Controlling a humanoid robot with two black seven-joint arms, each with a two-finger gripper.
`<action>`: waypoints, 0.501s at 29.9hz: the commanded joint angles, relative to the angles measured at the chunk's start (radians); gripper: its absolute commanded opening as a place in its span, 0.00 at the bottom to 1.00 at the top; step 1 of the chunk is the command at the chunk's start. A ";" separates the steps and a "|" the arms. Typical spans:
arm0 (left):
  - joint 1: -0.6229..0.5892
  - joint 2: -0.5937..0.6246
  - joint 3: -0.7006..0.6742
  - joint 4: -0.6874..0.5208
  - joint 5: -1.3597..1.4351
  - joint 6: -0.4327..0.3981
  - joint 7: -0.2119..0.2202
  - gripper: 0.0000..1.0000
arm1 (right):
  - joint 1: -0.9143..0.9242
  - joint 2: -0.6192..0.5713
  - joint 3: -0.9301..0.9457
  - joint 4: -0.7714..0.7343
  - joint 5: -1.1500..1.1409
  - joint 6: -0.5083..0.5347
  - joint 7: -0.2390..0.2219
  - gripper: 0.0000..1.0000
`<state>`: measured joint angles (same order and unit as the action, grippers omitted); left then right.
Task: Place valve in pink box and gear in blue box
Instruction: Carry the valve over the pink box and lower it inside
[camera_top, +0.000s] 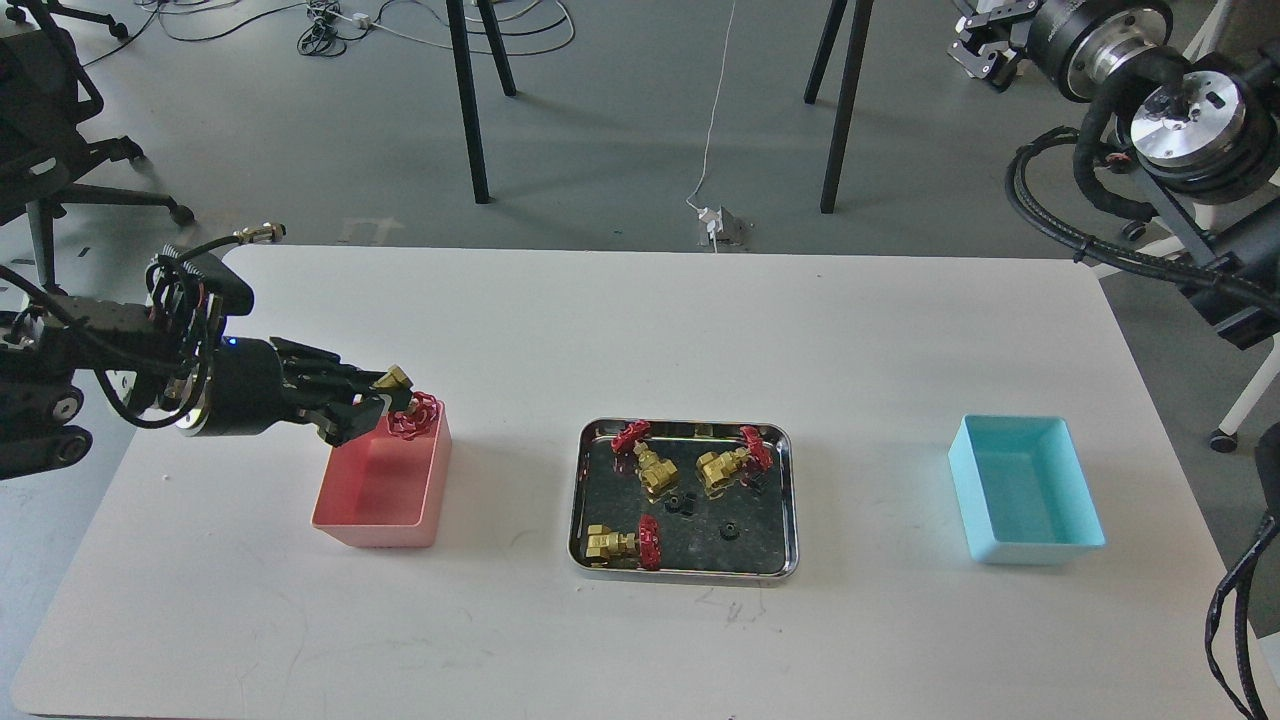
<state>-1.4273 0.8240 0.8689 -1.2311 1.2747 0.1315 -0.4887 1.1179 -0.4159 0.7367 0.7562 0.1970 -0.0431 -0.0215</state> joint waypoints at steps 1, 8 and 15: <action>0.037 -0.025 -0.001 0.061 0.000 0.000 0.000 0.22 | -0.003 -0.004 0.001 0.002 0.001 0.000 -0.001 1.00; 0.085 -0.032 -0.001 0.085 0.000 0.000 0.000 0.22 | -0.029 -0.009 0.006 0.002 0.001 0.002 -0.001 1.00; 0.183 -0.147 -0.001 0.220 -0.012 0.026 0.000 0.22 | -0.053 -0.006 0.013 0.006 0.001 0.002 -0.001 1.00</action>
<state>-1.2871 0.7142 0.8679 -1.0719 1.2713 0.1443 -0.4886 1.0711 -0.4220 0.7485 0.7610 0.1979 -0.0412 -0.0229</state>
